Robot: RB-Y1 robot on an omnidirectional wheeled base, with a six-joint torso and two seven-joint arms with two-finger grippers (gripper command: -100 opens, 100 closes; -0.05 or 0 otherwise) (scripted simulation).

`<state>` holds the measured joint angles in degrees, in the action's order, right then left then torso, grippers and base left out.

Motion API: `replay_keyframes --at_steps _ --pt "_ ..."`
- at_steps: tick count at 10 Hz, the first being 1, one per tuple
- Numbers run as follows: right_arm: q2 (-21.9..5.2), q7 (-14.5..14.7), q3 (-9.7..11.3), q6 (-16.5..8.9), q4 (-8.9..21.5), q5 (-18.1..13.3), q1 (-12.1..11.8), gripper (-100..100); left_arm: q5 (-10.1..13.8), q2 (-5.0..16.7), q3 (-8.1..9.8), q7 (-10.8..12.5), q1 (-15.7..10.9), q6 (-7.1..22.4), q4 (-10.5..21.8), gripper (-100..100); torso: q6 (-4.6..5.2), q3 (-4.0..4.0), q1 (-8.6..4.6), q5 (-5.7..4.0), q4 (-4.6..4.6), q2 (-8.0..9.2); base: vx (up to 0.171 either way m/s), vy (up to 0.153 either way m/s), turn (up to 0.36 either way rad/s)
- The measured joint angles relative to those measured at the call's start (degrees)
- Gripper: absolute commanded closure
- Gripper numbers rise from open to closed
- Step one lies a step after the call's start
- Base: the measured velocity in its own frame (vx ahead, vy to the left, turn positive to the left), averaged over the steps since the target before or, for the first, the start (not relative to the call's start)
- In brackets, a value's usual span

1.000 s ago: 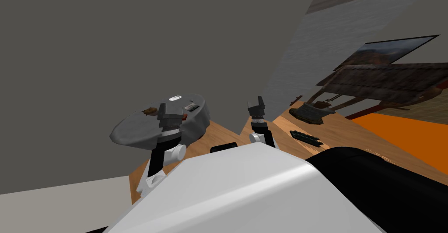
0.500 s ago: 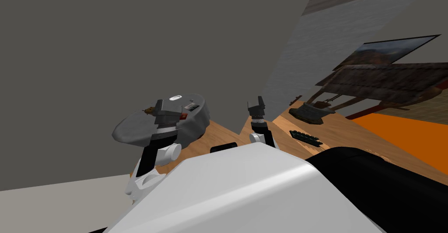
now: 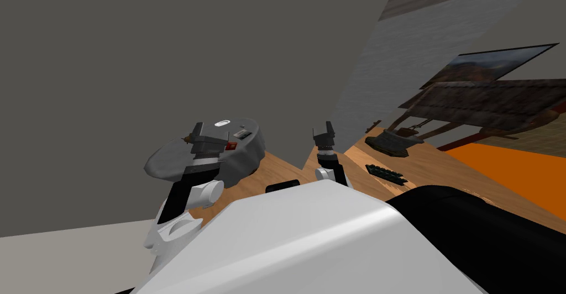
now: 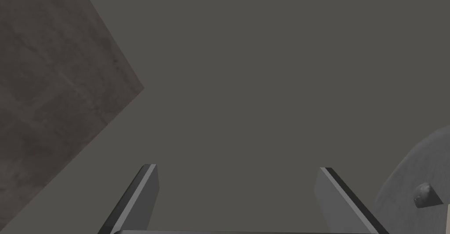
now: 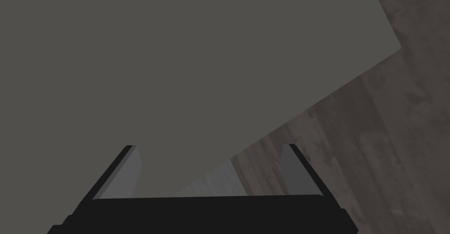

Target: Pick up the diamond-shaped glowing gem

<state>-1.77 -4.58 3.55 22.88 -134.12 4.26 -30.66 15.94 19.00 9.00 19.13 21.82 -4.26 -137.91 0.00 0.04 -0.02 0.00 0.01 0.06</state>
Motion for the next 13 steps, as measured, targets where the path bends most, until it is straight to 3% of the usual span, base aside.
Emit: replay_keyframes --at_steps 13 --pt "0.0 0.0 0.0 0.0 0.0 0.0 0.0 0 9.1 7.7 7.13 12.1 -4.4 18.9 -4.1 -100 0.00 -0.06 0.05 0.01 -0.02 -0.10 -0.003 0.001 0.009"
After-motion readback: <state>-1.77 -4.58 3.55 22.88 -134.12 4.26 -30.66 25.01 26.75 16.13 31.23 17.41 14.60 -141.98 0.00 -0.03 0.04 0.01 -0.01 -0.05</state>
